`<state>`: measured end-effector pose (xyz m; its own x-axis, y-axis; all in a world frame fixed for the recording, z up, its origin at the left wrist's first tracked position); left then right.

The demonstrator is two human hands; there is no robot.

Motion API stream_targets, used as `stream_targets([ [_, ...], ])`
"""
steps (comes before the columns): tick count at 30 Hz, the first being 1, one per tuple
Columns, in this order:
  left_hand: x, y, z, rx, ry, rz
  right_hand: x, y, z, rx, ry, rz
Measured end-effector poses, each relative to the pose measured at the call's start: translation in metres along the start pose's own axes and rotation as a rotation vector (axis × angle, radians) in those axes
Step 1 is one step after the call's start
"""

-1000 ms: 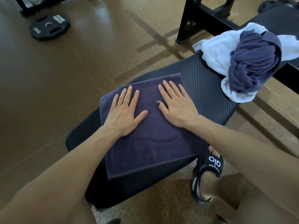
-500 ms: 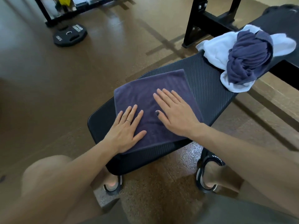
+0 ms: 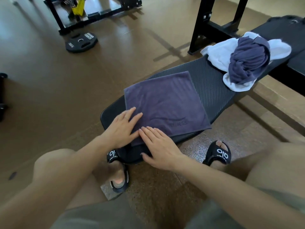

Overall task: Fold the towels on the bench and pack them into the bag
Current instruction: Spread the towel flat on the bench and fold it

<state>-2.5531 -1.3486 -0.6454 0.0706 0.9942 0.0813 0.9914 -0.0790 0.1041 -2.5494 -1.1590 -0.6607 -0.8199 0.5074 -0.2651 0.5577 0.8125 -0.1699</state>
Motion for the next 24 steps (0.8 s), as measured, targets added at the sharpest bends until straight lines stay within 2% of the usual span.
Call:
stream_targets([
  [5,-0.054,-0.033,-0.030,0.106,0.450,-0.439,-0.031,-0.030,-0.008,0.116,0.035,0.099],
  [9,-0.082,-0.060,-0.029,0.024,0.651,-0.591,-0.046,-0.044,-0.002,0.073,0.113,0.117],
  [12,-0.086,-0.089,-0.027,-0.014,0.802,-0.625,-0.054,-0.051,0.000,0.042,0.147,0.136],
  [14,-0.085,-0.110,-0.029,0.028,0.834,-0.595,-0.061,-0.056,-0.001,-0.029,0.181,0.158],
  [20,-0.083,-0.140,-0.040,0.183,0.808,-0.582,-0.074,-0.060,-0.006,-0.135,0.175,0.248],
  [24,-0.090,-0.134,-0.045,0.174,0.777,-0.584,-0.070,-0.061,-0.013,-0.129,0.159,0.260],
])
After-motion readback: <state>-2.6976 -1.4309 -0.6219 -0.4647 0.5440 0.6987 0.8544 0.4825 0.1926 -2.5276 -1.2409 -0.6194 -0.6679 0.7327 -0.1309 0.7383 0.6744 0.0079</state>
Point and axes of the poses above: each hand's wrist, its own y-axis away from the middle knuckle, its own z-axis out of the palm, x = y × z, the point moved 3 cm from there along -y, towards the middle knuckle, and after that the axes turned 8 degrees about x, right-handed, at the moved point
